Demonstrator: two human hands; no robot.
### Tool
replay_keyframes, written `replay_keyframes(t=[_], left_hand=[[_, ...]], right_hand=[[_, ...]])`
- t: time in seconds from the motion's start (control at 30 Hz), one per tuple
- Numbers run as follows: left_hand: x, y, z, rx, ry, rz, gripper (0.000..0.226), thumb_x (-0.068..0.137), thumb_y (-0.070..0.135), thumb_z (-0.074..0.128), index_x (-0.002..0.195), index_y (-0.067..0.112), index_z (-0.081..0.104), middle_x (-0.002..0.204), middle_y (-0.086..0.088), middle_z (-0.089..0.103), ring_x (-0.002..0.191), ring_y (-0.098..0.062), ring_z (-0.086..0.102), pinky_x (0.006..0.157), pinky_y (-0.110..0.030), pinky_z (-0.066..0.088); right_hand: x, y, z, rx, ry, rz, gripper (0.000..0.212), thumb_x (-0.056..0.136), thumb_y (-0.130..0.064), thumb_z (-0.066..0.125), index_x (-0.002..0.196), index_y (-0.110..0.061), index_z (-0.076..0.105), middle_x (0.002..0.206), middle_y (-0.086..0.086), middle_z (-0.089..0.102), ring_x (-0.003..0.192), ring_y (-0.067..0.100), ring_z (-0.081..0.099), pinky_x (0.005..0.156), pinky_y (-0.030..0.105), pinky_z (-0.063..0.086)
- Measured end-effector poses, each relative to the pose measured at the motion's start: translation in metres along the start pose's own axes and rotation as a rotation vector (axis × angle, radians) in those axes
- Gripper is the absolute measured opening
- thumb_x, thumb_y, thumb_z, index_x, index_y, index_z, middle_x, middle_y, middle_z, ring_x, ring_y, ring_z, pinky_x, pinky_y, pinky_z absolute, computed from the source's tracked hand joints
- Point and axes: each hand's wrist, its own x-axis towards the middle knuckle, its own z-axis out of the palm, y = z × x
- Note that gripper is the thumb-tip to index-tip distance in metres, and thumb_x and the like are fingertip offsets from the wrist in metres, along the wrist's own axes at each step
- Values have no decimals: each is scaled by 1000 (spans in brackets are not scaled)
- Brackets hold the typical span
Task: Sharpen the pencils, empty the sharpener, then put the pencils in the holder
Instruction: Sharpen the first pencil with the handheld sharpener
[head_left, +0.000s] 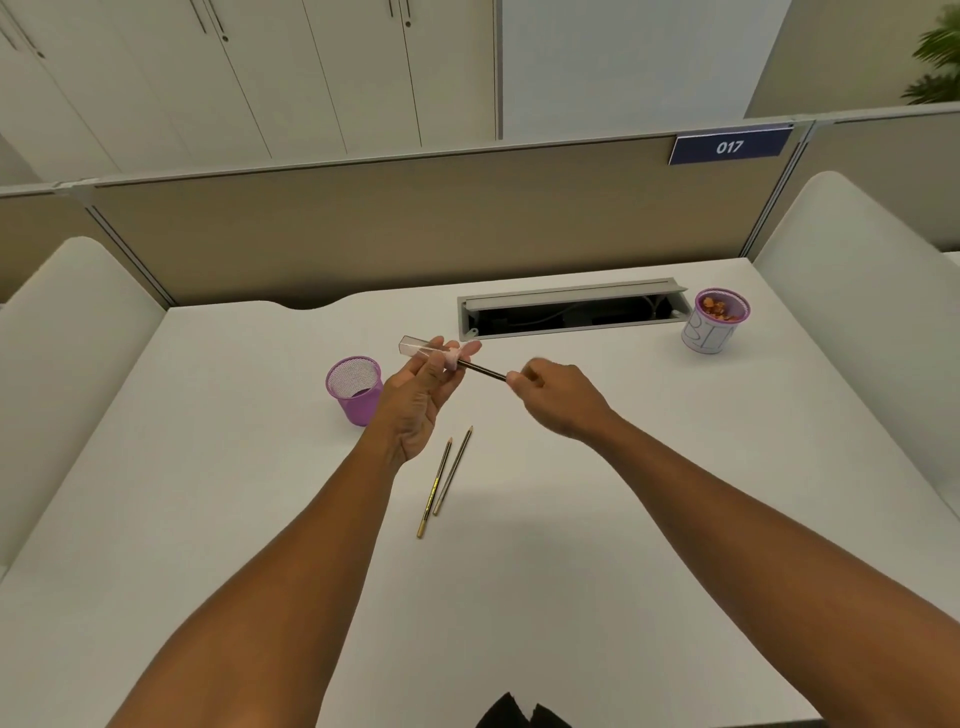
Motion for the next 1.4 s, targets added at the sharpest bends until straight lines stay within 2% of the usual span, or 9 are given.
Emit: replay_keyframes(t=[0.13,0.27,0.43,0.53,0.67,1.03,1.2,1.3,1.4], left_hand=[[0,3,12,23,72,23,24,98,6,57,121,5,61,112,-7,72,105,-26,71,90,-31,58],[-5,1,18,22,105,11,30,98,6,56,128,2,58,118,-11,68,107,-28,69,90,-32,57],[-10,5,23,10,47,12,22,96,7,57,117,6,62,114,-10,72,100,-23,73,91,-31,57],[-11,8,31,19,5,33,23,93,9,59,116,6,60,103,-5,77,99,-22,74,88,-28,59],[-10,12,36,-9,7,72,20,98,6,55,117,4,59,98,-2,78,96,-23,75,81,-26,60],[-10,6,37,-31,45,66,20,99,6,56,117,2,60,100,-2,78,97,-23,74,81,-28,60],[-12,11,39,-27,-13,37,19,102,6,49,119,4,57,101,-2,78,97,-23,74,77,-25,59],[-14,10,39,-31,1,40,18,102,5,48,118,3,57,98,-2,78,95,-20,75,79,-25,60],[-13,11,40,-33,41,64,19,101,4,49,118,2,58,97,-1,78,92,-20,75,79,-25,60]], right_hand=[[-7,10,3,-71,267,-305,16,94,-30,53,95,-18,63,89,-6,61,77,13,54,61,28,42],[-7,6,4,-225,439,-347,18,94,-24,53,87,-15,68,81,-4,62,66,16,51,51,23,30],[0,-10,-14,-326,203,-56,35,96,-36,35,73,-21,56,63,-5,49,66,21,49,53,26,28],[2,-18,-22,-12,-2,95,38,97,-33,34,75,-14,59,73,-1,56,73,19,52,59,29,36],[-6,-22,-25,88,10,20,31,97,-38,38,89,-14,56,86,2,61,76,17,54,66,33,43],[-19,-1,-12,-312,518,-347,22,94,-27,52,78,-14,59,73,-1,58,64,23,51,50,28,29],[-16,-16,-20,-332,255,-53,37,96,-36,37,66,-17,48,63,-1,51,63,24,48,50,27,26],[-12,-30,-33,89,-29,168,38,94,-37,40,73,-13,62,76,-2,57,75,18,53,62,30,38],[-15,-30,-40,106,-64,43,34,96,-39,45,88,-13,65,89,0,63,82,17,56,68,33,42]])
